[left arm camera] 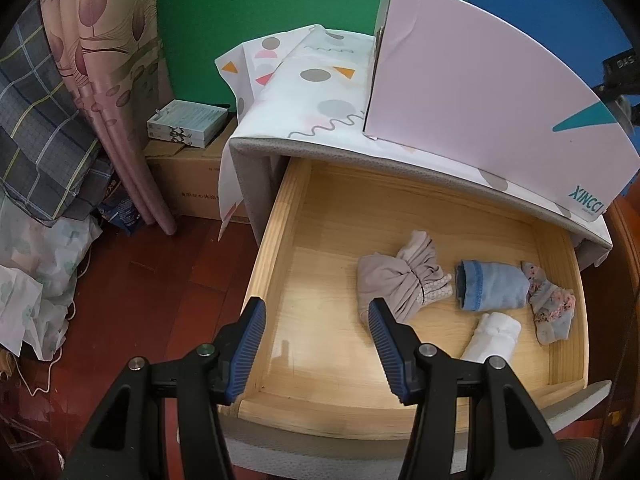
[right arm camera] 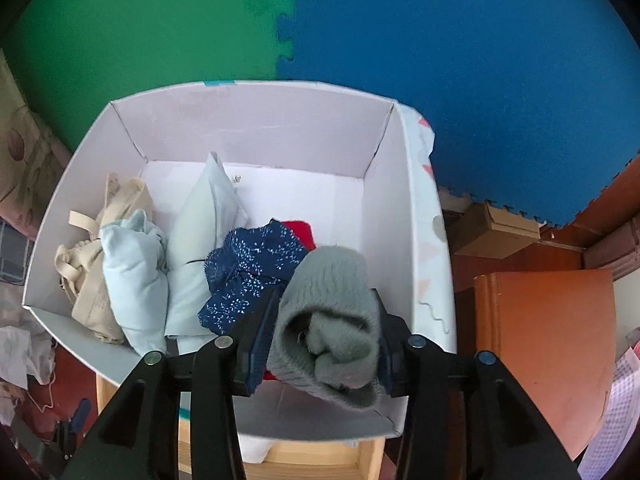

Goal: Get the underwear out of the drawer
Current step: 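Carry the grey knit sock with the right tool into the white box, release, then reach the right tool into the drawer and grasp the pink floral sheer sock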

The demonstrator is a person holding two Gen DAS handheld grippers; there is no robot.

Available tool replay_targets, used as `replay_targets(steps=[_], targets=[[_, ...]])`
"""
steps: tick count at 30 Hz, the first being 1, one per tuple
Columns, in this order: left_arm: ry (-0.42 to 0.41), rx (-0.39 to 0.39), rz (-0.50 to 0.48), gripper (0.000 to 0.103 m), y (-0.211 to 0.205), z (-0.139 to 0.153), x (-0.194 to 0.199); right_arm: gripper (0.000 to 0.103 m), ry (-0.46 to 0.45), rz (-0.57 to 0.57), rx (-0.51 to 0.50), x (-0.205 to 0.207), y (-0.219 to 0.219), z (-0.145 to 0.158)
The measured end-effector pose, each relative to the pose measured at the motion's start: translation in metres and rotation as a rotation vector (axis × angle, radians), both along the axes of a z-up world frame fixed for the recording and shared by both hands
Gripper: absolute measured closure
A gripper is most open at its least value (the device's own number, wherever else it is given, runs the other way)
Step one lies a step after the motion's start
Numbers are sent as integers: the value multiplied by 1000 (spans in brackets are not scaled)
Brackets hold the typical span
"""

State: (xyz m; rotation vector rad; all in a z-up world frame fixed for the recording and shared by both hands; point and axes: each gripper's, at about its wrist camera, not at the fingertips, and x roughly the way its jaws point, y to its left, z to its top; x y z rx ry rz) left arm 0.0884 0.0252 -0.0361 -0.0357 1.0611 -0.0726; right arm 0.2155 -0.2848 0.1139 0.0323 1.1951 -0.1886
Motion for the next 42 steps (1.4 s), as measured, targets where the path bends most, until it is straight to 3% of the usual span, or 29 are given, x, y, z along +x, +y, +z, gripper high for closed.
replay_targets(steps=[8,15,21,29,36,42], targets=[[2,5,2,48,0,-1,0,56,-43,56,30,-38,-1,35],[0,16,8,48,1,0,-2,56,-9,95,53,-99,-8,30],[5,21,10,48,2,0,-2,57,118,124,37,-136,-10,-26],[15,18,9,48,3,-3,-1,57,292,166,13,-131,-6,-130],[25,13,3,48,2,-5,0,57,316,198,-24,-106,-2,-178],[32,9,1,48,2,-6,1,57,286,221,-100,-93,0,-199]])
